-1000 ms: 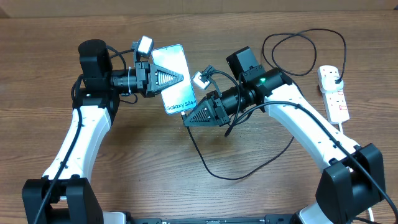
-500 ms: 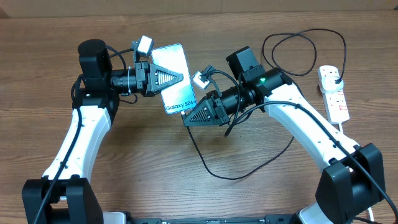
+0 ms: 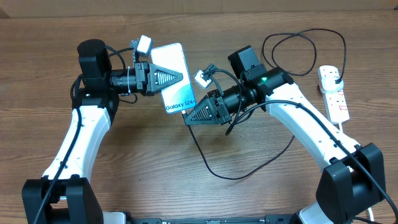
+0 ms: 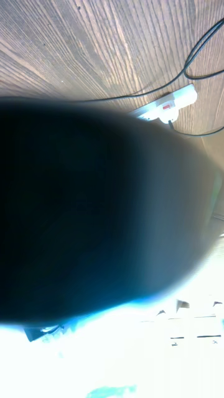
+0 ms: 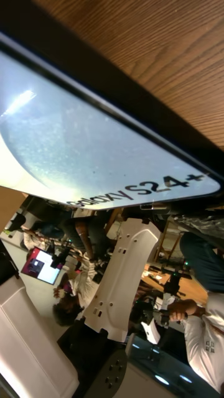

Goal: Plug charger to phone and switch on socket

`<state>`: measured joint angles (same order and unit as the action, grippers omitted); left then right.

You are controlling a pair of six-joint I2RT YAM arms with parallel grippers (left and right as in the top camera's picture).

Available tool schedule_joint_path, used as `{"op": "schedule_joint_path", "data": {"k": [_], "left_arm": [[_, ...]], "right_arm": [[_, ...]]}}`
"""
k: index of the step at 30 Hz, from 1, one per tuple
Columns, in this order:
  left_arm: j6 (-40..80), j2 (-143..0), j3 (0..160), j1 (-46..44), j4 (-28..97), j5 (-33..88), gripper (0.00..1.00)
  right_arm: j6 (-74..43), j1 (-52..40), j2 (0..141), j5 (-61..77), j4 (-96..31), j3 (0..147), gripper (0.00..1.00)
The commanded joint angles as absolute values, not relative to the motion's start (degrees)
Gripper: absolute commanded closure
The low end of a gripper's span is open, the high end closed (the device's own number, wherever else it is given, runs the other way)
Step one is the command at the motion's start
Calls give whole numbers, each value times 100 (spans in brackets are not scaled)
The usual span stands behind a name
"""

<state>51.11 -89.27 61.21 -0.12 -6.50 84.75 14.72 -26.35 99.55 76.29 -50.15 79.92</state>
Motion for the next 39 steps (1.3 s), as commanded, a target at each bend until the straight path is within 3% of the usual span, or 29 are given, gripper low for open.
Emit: {"op": "schedule_joint_path", "data": {"k": [1, 8, 30, 39], "left_arm": [[5111, -8805, 6211, -51, -668, 8641, 96], [5673, -8805, 6211, -51, -666, 8418, 96], [5791, -8805, 6211, -80, -639, 8510, 96], [5789, -8805, 6211, -78, -639, 8565, 96]], "right_arm": [[1457, -2565, 9955, 7811, -4932, 8029, 96], [1326, -2565, 9955, 7811, -4910, 8029, 96], [1170, -2563, 9955, 7811, -4735, 8029, 96], [548, -2563, 9955, 7808, -4305, 8029, 96]]}}
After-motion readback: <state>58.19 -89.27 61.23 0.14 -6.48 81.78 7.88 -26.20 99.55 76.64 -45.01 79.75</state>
